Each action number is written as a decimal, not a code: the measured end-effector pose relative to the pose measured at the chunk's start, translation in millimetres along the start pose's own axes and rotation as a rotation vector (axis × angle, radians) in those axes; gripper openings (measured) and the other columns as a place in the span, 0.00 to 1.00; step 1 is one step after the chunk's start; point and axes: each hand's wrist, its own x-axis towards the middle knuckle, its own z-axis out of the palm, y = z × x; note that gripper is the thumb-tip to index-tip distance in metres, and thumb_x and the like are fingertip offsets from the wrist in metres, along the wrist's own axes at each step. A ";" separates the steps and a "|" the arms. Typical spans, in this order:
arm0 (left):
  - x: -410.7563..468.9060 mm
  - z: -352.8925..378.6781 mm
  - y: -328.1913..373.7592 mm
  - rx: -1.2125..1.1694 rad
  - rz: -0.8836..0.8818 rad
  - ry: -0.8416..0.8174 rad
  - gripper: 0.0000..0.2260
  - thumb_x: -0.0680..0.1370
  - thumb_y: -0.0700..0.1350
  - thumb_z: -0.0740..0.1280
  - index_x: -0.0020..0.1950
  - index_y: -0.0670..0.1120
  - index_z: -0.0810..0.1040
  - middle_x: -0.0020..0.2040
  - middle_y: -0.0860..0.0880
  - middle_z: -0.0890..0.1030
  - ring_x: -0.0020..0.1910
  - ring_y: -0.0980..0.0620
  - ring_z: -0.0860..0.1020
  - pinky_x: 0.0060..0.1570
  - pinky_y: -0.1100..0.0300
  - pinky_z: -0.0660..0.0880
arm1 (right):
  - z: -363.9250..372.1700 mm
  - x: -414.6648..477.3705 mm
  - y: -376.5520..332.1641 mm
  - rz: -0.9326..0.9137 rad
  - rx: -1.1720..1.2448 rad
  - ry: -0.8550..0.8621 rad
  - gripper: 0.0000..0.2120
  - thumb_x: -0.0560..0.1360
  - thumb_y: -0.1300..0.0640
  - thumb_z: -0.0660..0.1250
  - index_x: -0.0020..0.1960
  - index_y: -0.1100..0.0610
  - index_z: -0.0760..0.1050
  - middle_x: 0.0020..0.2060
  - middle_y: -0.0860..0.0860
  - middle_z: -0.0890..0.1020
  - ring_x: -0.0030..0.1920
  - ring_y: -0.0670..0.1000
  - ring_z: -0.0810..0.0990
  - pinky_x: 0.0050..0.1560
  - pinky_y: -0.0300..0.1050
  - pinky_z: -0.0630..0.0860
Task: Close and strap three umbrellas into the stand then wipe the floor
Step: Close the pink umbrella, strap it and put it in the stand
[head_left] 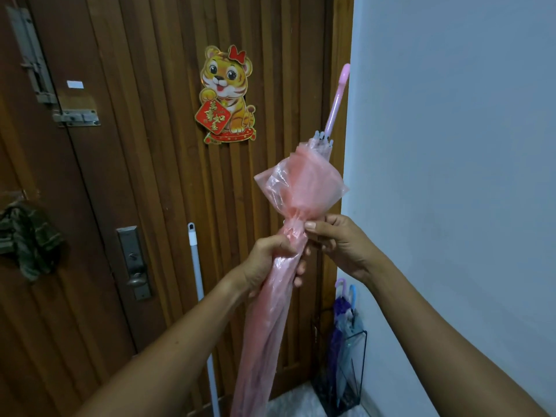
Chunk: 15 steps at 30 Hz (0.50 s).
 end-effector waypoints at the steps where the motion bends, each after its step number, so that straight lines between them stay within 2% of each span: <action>1: 1.6 -0.8 -2.3 0.095 0.031 0.052 0.13 0.73 0.47 0.67 0.52 0.40 0.77 0.40 0.43 0.79 0.37 0.47 0.79 0.36 0.56 0.78 | 1.8 0.8 0.6 -0.043 -0.064 0.054 0.14 0.73 0.54 0.75 0.48 0.65 0.82 0.42 0.58 0.85 0.44 0.52 0.84 0.53 0.49 0.79; 3: 4.9 -2.4 -10.3 0.293 0.112 0.251 0.16 0.73 0.51 0.75 0.58 0.47 0.79 0.49 0.49 0.84 0.47 0.50 0.83 0.46 0.57 0.80 | 7.8 1.3 0.4 -0.125 -0.206 0.158 0.07 0.73 0.55 0.76 0.39 0.58 0.83 0.41 0.57 0.85 0.45 0.52 0.84 0.54 0.49 0.80; 6: 6.5 -3.4 -24.2 0.441 0.250 0.413 0.13 0.75 0.49 0.74 0.58 0.50 0.80 0.50 0.51 0.85 0.49 0.55 0.83 0.49 0.57 0.81 | 19.0 1.0 -0.5 -0.163 -0.323 0.257 0.06 0.73 0.57 0.76 0.40 0.59 0.84 0.38 0.53 0.86 0.43 0.49 0.86 0.49 0.42 0.79; 9: 5.1 -5.8 -30.6 0.469 0.287 0.436 0.08 0.80 0.47 0.67 0.59 0.51 0.81 0.51 0.50 0.85 0.51 0.54 0.83 0.54 0.52 0.80 | 24.4 0.0 -2.8 -0.110 -0.365 0.250 0.05 0.73 0.55 0.77 0.43 0.57 0.87 0.39 0.49 0.88 0.46 0.45 0.86 0.50 0.40 0.78; 12: 2.2 -9.5 -27.1 0.343 0.266 0.362 0.12 0.83 0.47 0.63 0.65 0.51 0.77 0.55 0.50 0.84 0.54 0.55 0.82 0.52 0.59 0.80 | 21.4 -0.2 -5.6 -0.060 -0.370 0.228 0.06 0.75 0.52 0.75 0.46 0.54 0.88 0.43 0.48 0.88 0.52 0.46 0.85 0.58 0.45 0.79; 15: 3.3 -9.9 -25.9 0.264 0.233 0.391 0.16 0.83 0.52 0.61 0.71 0.54 0.69 0.59 0.48 0.79 0.56 0.50 0.80 0.53 0.54 0.79 | 19.8 -0.2 -5.6 -0.023 -0.356 0.233 0.07 0.74 0.52 0.75 0.48 0.54 0.87 0.45 0.47 0.88 0.55 0.46 0.84 0.64 0.52 0.77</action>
